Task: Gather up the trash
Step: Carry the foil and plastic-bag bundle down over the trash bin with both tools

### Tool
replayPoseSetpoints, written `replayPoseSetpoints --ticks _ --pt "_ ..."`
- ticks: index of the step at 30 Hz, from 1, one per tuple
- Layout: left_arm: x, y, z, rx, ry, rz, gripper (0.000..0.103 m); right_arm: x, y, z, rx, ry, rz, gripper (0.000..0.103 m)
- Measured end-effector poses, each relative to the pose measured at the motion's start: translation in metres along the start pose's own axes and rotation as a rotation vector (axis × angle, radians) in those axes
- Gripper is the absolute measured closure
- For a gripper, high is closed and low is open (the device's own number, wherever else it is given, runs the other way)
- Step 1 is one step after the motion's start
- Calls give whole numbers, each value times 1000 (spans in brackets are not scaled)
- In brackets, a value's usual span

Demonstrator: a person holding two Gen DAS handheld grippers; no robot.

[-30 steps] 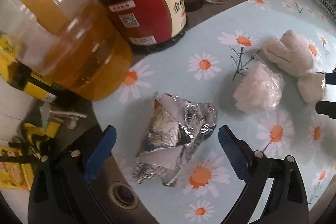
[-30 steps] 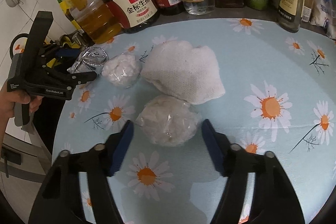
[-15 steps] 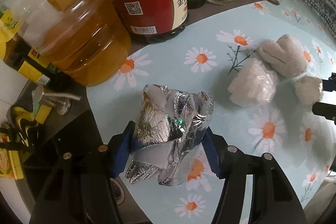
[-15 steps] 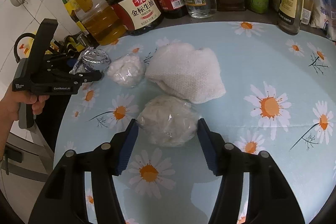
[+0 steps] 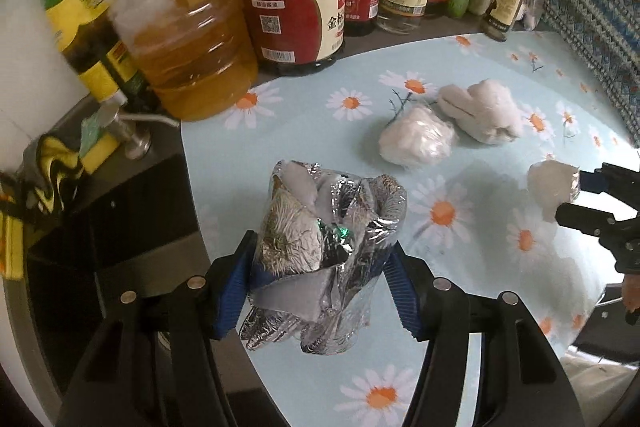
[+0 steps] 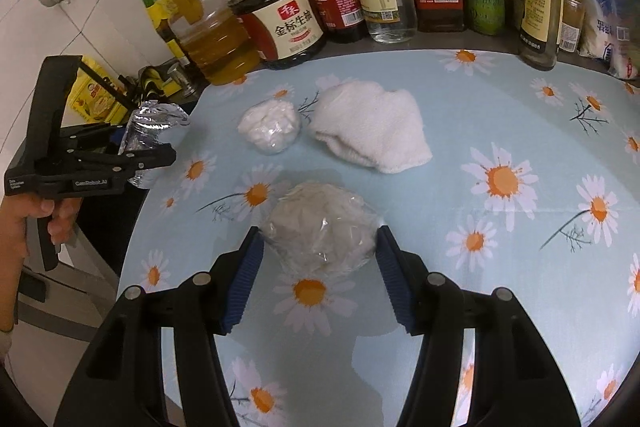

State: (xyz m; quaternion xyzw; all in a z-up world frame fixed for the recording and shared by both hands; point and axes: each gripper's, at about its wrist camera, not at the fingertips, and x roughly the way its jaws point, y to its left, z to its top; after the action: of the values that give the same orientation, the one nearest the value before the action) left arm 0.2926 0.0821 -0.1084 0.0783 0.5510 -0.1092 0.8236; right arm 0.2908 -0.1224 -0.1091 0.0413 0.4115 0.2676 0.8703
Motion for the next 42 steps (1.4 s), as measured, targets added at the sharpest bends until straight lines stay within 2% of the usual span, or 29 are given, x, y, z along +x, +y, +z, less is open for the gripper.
replayPoseSetpoints --ticks 7,21,27,42 --pt "-21 -21 -28 -41 -34 -45 44 -22 12 -17 -14 -12 8 45" --pt "-56 -62 -107 -129 -100 -135 44 -59 36 -58 -15 -31 12 45" --pt "-71 -81 -137 -115 -138 -138 44 -71 44 -82 -9 -38 -10 45" --pt "-83 -108 -199 -95 -115 -216 44 -88 63 -145 33 -28 -34 45"
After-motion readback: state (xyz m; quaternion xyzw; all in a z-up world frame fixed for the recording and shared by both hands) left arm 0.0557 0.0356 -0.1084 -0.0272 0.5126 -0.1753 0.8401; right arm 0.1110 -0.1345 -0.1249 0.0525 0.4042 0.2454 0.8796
